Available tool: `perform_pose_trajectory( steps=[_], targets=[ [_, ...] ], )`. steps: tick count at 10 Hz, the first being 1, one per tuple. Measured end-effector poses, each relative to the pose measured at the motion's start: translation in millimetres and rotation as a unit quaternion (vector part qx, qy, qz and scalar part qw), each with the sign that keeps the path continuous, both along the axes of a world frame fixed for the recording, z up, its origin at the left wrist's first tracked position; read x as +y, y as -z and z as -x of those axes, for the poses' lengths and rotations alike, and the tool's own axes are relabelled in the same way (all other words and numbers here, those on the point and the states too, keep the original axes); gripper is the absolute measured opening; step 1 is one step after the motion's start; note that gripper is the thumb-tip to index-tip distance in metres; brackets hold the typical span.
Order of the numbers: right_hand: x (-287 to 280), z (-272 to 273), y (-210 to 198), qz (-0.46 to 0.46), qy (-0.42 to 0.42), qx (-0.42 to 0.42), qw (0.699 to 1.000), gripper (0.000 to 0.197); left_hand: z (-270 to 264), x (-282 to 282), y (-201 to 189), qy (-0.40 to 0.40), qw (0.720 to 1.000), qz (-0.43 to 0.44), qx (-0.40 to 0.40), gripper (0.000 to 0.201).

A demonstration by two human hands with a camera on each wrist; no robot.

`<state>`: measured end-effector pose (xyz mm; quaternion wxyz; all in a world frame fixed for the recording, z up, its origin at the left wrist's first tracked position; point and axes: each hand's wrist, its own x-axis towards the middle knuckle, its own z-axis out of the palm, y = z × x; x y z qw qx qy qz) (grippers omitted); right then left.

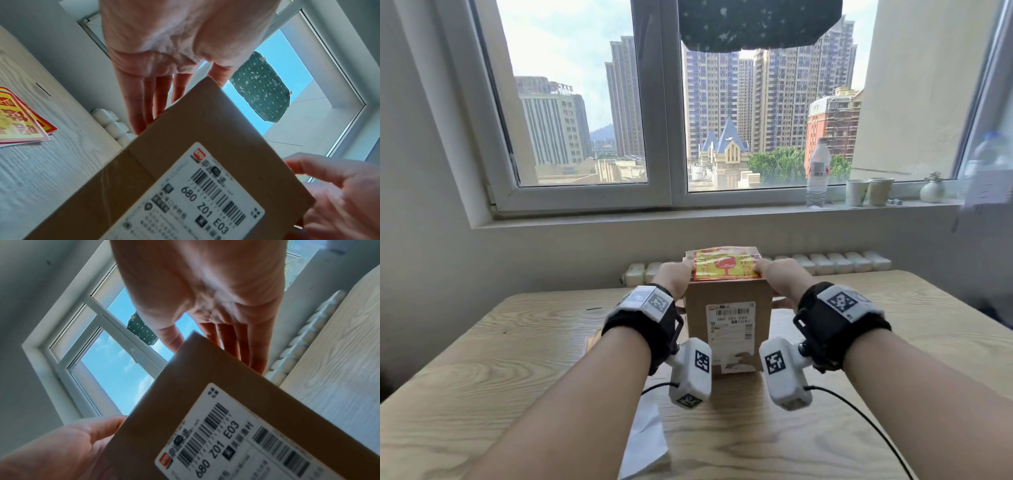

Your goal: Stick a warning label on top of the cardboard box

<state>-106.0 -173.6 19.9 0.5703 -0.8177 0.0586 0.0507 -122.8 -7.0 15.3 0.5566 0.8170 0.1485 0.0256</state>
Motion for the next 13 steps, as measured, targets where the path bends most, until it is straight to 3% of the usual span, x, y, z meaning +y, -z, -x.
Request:
perform_pose_trajectory(
  steps=[2,3,4,5,6,7,9,10,13],
  targets=[
    [5,-43,1,-0.015,0.000,0.008,1.000,0.040,-37,7,1,-0.038,0.998,0.052,0.010,0.049],
    [7,-64,10,-0.003,0.004,0.000,1.000,0.045,-51,8,2,-0.028,0.999,0.029,0.009,0.049],
    [12,-73,14,-0.012,0.014,-0.011,1.000,0.035,-63,8,6,-0.004,1.000,-0.005,-0.001,0.051],
    [13,-76,19,0.029,0.026,-0.046,0.998,0.045,-70,10,11,-0.004,1.000,-0.030,-0.005,0.054],
    [13,-79,27,0.056,0.013,-0.078,0.995,0.042,-72,13,15,-0.013,0.997,-0.076,0.002,0.058],
    [12,-79,31,0.051,0.012,-0.094,0.994,0.042,-69,14,18,-0.022,0.998,-0.065,0.001,0.062],
    [8,-67,31,0.040,0.011,-0.097,0.994,0.050,-73,21,29,-0.008,0.999,0.037,-0.027,0.068],
    [8,-56,27,0.038,0.005,-0.085,0.996,0.052,-55,19,18,-0.009,0.999,0.032,-0.021,0.055],
    [-1,-10,-4,0.026,0.008,-0.106,0.994,0.050,-23,20,1,0.004,0.999,0.019,-0.035,0.055]
  ],
)
